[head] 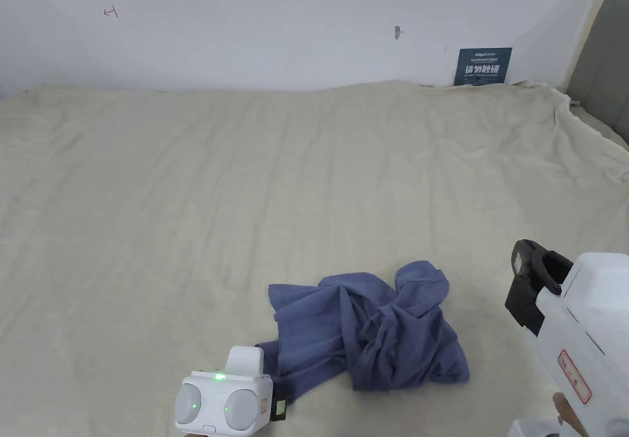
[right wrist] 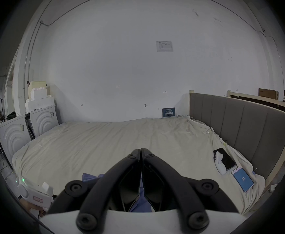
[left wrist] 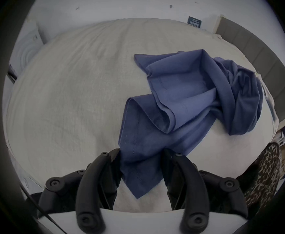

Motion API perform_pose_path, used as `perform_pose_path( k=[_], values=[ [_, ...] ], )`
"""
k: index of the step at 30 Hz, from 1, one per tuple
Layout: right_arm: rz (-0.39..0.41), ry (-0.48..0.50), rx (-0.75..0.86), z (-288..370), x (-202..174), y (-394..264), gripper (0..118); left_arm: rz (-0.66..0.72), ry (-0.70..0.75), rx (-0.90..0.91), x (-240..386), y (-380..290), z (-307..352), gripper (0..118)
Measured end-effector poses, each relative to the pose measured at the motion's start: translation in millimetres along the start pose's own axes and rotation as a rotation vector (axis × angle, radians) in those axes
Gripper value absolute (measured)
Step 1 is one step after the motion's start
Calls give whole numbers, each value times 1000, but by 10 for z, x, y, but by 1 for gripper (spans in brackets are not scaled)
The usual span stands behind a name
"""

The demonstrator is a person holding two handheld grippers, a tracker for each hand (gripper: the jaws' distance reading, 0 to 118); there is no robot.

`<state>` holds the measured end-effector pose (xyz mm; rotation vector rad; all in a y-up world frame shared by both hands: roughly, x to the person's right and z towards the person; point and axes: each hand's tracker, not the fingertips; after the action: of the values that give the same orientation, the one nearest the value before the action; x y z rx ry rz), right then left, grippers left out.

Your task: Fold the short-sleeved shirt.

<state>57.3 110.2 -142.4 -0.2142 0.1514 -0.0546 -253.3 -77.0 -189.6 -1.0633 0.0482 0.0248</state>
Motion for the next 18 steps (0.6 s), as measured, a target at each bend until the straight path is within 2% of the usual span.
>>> perform_pose_path(
  k=[2,4,10,12,14,15,16,17,18],
  values=[
    [-4,2,-8,-18,-9,-7,0,-16,-27,7,10,7,6,16],
    [-5,1,-23,-54,-30,-16,0,-11,-56,7,-8,25,12,6],
    [13,2,-144,-264,-6,-67,0,41,-141,147,-115,137,375,3],
    [-10,4,-214,-479,-9,-108,3,44,-165,175,-164,225,498,3],
    [-49,23,-290,-715,-3,-162,16,52,-186,204,-187,276,586,3],
    [-73,23,-327,-857,3,-204,32,55,-198,212,-204,325,626,3],
    [-97,20,-370,-975,6,-240,56,57,-206,223,-212,348,647,3],
    [-127,26,-412,-1479,379,-365,70,56,-214,231,-220,366,656,3],
    [-140,36,-444,-1736,507,-445,79,50,-222,242,-224,376,657,3]
  ],
)
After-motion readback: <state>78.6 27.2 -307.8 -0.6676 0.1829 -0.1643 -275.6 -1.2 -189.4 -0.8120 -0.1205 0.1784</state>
